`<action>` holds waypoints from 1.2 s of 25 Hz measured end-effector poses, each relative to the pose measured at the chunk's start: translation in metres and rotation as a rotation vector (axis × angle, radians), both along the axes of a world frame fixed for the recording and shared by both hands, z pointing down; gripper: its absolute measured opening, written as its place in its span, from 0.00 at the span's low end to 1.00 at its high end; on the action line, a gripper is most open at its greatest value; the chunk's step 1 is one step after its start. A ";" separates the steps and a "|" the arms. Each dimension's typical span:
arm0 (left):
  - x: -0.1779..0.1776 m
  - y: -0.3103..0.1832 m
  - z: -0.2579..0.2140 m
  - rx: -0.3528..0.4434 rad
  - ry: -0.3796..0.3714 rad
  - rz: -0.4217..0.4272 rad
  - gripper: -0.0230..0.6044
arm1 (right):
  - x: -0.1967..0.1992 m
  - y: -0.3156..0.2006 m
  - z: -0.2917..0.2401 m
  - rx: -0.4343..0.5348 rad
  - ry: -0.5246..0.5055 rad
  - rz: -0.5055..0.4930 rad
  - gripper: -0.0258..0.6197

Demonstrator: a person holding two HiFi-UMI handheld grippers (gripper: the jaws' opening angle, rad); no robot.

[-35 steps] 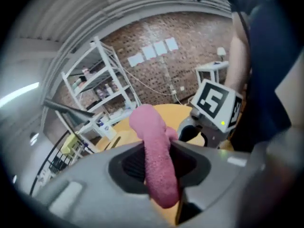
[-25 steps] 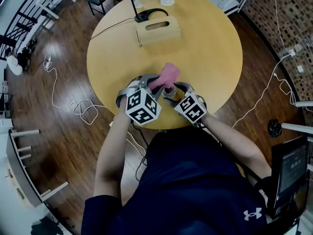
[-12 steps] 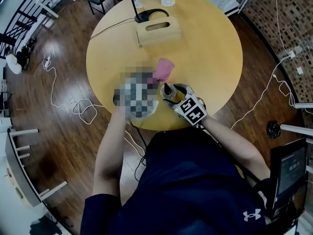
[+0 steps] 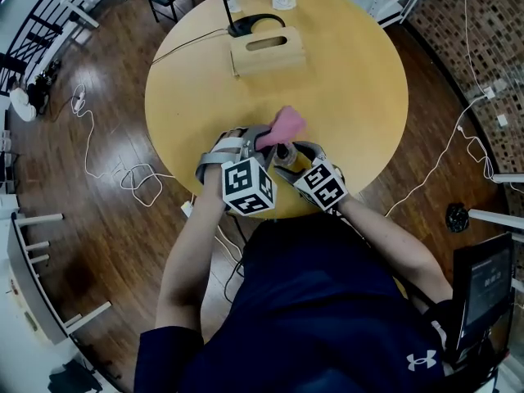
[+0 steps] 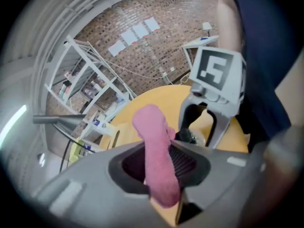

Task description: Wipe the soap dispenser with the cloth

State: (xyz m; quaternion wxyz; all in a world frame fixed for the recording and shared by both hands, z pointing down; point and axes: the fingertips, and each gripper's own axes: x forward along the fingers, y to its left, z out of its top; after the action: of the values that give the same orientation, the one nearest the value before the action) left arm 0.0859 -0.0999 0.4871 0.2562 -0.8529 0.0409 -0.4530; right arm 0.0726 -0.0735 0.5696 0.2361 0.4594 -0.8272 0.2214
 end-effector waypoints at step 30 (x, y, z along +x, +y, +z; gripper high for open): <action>-0.079 -0.014 0.030 -0.329 0.213 -0.602 0.22 | 0.027 0.019 0.032 -0.121 0.033 0.064 0.40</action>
State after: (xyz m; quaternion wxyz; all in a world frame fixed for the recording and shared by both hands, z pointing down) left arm 0.0073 -0.1142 0.5175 -0.0351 -0.8749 0.2433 -0.4174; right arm 0.0997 -0.0547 0.6016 0.2697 0.4740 -0.7932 0.2710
